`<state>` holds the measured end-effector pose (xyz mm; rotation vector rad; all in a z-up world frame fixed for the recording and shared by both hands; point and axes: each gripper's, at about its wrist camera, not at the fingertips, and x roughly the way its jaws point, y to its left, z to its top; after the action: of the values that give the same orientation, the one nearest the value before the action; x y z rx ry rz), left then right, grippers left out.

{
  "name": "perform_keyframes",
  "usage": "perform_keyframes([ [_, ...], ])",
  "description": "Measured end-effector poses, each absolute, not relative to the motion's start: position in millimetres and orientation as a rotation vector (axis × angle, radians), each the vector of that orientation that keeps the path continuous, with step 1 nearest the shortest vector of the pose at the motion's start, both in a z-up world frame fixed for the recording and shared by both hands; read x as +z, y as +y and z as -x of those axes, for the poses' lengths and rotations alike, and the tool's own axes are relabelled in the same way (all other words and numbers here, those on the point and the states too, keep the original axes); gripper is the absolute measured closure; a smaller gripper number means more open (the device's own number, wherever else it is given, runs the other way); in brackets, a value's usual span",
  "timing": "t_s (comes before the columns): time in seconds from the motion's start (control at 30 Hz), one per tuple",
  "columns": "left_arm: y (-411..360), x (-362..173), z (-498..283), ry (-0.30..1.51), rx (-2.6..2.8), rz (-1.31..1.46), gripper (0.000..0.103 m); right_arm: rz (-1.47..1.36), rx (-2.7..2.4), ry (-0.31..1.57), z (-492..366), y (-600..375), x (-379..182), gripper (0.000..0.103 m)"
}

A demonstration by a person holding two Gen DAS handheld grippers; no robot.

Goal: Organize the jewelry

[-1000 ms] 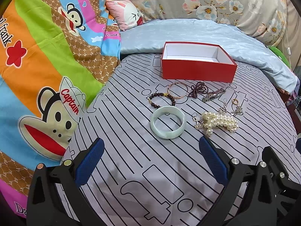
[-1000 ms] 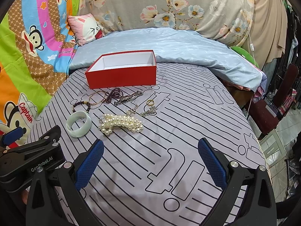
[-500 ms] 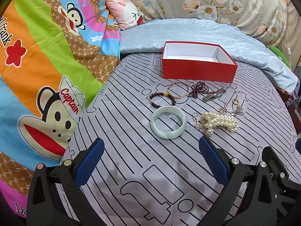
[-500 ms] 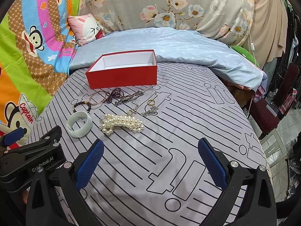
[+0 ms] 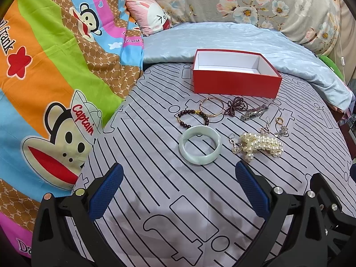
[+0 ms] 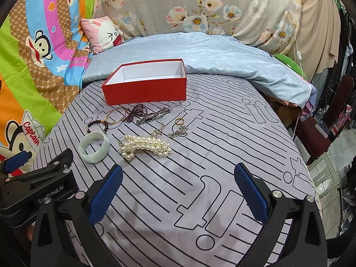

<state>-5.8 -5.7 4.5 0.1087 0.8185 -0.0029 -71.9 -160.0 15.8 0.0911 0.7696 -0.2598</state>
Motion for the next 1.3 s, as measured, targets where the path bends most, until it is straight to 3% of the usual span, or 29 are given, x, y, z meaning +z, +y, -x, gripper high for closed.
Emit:
perform_keyframes([
  [1.3,-4.9,4.0,0.7,0.826,-0.002,-0.104,0.005,-0.095,-0.258,0.771,70.2,-159.6,15.9,0.005],
])
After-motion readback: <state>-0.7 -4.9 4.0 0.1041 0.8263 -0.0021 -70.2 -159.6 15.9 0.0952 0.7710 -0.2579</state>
